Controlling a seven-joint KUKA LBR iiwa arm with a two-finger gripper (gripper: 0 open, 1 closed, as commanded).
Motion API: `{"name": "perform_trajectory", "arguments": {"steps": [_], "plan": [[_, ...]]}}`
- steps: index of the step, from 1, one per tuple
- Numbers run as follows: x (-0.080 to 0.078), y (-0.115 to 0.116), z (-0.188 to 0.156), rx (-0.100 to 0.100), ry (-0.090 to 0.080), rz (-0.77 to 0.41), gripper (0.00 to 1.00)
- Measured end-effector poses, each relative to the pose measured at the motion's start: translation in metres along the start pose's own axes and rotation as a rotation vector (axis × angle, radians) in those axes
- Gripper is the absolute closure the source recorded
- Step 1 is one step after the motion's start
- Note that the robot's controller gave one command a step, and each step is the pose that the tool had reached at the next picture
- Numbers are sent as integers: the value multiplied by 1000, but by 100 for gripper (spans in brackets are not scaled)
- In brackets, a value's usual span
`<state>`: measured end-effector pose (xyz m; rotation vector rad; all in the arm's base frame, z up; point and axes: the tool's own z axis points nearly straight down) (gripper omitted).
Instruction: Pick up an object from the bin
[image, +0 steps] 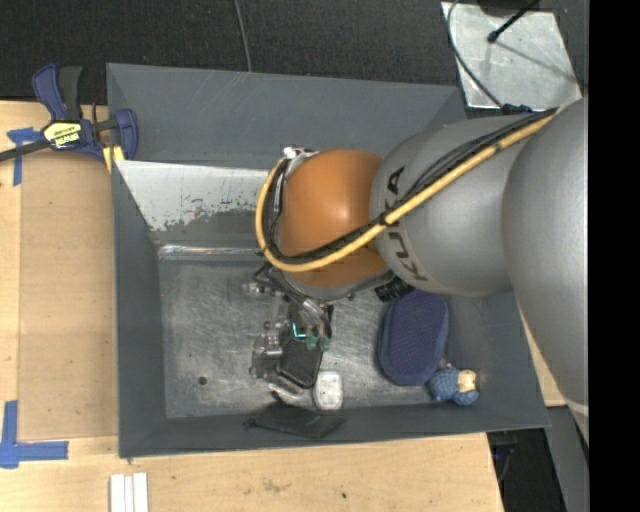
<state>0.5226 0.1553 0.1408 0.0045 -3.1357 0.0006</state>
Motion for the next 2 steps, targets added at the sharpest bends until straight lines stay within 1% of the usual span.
{"name": "perform_trajectory", "arguments": {"steps": [1,2], "plan": [[36,-47,40,2,-4,-156,0],[32,-69,43,-4,-12,248,0]]}}
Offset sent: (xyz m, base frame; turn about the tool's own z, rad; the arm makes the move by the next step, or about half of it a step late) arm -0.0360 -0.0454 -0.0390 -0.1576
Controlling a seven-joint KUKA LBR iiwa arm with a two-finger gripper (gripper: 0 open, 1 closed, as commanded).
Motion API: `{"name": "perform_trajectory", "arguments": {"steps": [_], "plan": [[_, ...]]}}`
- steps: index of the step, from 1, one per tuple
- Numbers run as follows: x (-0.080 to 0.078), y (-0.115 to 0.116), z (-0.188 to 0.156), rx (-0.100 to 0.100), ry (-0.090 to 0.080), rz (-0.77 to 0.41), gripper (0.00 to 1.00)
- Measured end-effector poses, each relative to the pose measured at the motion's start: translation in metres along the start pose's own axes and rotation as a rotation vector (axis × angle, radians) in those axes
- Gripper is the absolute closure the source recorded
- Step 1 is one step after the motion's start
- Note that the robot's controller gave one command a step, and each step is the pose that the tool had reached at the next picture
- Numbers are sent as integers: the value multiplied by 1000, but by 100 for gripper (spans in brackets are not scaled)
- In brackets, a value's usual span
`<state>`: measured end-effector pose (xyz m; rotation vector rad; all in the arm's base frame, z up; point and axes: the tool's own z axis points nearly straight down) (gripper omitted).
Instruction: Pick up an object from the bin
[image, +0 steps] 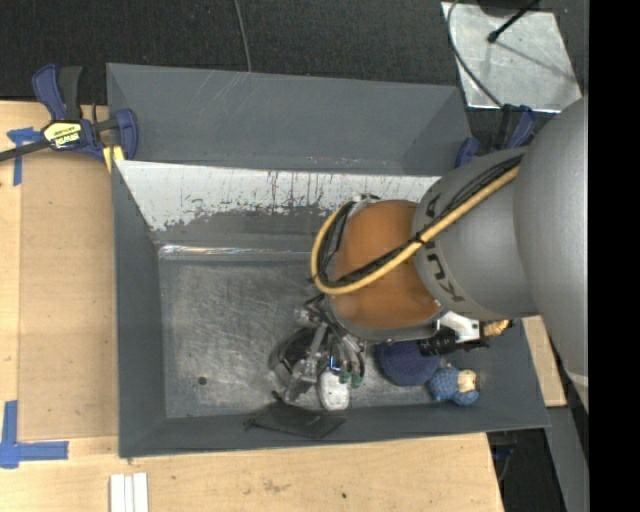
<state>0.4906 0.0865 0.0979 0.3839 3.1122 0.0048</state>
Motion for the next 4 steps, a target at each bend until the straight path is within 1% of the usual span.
{"name": "perform_trajectory", "arguments": {"steps": [1,2,3,4], "plan": [[0,1,-1,-2,-3,1,100],[8,11,-46,6,3,525,100],[19,75,-130,5,7,196,100],[-14,98,-35,6,6,340,100]]}}
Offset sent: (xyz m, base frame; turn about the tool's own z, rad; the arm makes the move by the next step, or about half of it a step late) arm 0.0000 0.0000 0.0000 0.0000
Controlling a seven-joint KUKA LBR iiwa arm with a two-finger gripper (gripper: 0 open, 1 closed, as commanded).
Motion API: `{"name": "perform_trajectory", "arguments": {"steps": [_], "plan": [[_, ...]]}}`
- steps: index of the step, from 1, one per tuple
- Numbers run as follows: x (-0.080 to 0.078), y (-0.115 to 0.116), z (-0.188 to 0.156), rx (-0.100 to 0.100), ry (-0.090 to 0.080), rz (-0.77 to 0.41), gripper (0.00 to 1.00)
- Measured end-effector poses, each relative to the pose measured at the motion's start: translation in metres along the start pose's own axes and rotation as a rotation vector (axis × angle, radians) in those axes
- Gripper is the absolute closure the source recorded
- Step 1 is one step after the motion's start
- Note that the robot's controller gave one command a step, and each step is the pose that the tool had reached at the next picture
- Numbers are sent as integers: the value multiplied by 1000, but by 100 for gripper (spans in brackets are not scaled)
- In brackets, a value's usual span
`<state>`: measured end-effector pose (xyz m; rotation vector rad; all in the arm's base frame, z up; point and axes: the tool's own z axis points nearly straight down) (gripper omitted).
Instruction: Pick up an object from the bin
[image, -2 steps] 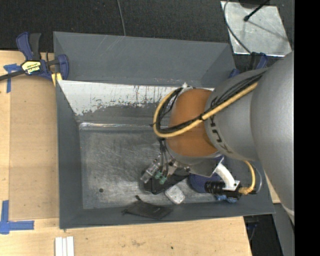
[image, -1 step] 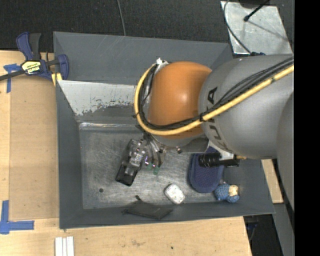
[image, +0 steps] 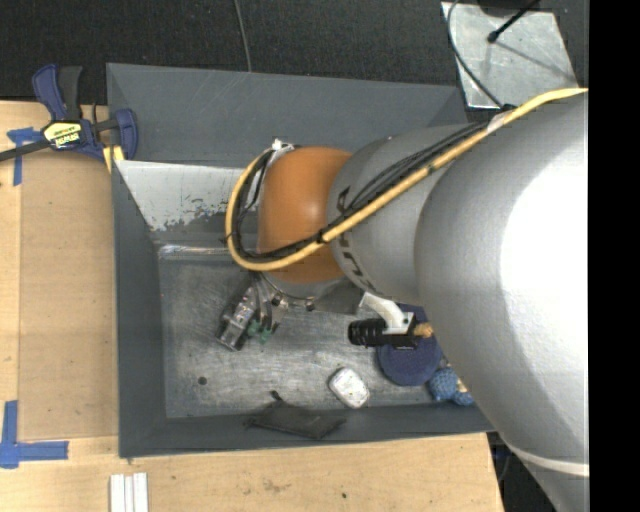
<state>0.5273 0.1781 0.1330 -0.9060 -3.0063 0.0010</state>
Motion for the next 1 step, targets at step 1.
{"name": "perform_trajectory", "arguments": {"steps": [1], "plan": [[8,8,-85,-2,-1,2,100]]}}
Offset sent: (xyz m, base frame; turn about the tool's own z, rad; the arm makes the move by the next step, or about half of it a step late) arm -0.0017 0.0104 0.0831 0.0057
